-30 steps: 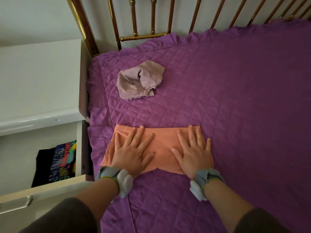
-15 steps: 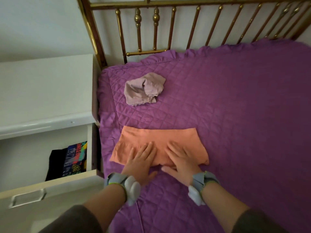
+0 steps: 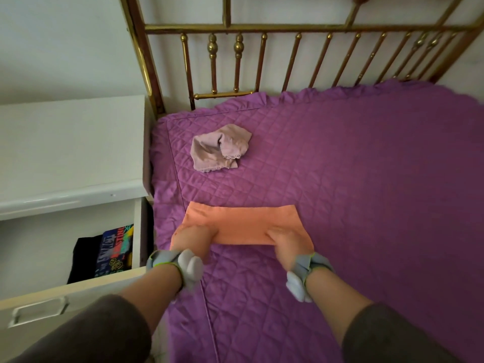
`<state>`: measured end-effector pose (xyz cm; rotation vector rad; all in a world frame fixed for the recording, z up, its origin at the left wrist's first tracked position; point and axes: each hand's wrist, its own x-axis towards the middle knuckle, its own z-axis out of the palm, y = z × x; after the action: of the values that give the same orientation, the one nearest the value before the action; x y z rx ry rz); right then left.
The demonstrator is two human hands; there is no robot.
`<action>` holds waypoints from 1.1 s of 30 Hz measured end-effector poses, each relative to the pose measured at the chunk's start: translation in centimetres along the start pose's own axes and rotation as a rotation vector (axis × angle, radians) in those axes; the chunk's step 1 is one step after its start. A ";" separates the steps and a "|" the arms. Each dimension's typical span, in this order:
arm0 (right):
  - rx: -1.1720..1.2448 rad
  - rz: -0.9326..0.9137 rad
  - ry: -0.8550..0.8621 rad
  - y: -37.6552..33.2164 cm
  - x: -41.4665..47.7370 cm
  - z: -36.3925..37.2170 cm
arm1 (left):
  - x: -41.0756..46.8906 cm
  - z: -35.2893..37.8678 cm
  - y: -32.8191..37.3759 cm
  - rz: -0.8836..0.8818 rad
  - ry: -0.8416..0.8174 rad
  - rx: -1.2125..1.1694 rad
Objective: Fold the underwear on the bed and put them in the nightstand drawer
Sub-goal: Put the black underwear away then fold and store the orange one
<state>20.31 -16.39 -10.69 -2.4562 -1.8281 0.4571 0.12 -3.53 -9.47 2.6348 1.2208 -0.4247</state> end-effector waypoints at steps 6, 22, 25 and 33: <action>0.341 0.071 0.044 0.6 -1.6 -5.4 | -2.1 -3.8 -1.2 -0.070 0.077 -0.248; 0.126 0.154 -0.185 3.3 0.2 -5.9 | -1.0 -2.9 -3.7 -0.199 -0.083 -0.588; 0.181 0.206 -0.072 3.3 1.2 -5.5 | -0.7 -2.2 -3.5 -0.376 0.091 -1.016; 0.128 -0.108 0.027 -2.6 0.0 -0.6 | -2.8 1.8 -1.9 -0.467 0.032 -0.888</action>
<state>18.07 -15.52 -9.59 -2.2576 -1.8482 0.5135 -3.41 -4.85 -10.30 1.6168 1.5598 0.1012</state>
